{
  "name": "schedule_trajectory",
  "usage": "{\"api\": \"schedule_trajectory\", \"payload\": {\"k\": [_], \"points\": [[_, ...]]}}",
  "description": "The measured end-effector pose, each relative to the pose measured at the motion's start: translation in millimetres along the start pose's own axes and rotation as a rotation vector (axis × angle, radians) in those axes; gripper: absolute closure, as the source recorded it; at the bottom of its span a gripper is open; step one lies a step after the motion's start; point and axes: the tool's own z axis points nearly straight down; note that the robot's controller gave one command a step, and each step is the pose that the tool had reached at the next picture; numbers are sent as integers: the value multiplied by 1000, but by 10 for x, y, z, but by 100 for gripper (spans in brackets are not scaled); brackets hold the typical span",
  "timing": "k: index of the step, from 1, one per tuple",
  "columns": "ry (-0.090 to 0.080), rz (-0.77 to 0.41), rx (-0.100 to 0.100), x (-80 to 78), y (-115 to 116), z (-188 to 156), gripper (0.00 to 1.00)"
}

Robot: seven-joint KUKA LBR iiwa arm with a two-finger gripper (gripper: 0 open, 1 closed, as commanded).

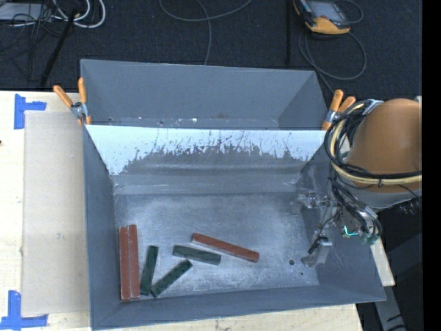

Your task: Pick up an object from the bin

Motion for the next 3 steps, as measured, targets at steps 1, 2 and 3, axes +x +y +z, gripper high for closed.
{"api": "schedule_trajectory", "payload": {"k": [1, 2, 3], "points": [[-1, 31, -1, -245, 399, 1579, 0], [-7, 29, 1, -257, 392, 1537, 100], [-18, -54, 2, -257, 441, -29, 100]]}}
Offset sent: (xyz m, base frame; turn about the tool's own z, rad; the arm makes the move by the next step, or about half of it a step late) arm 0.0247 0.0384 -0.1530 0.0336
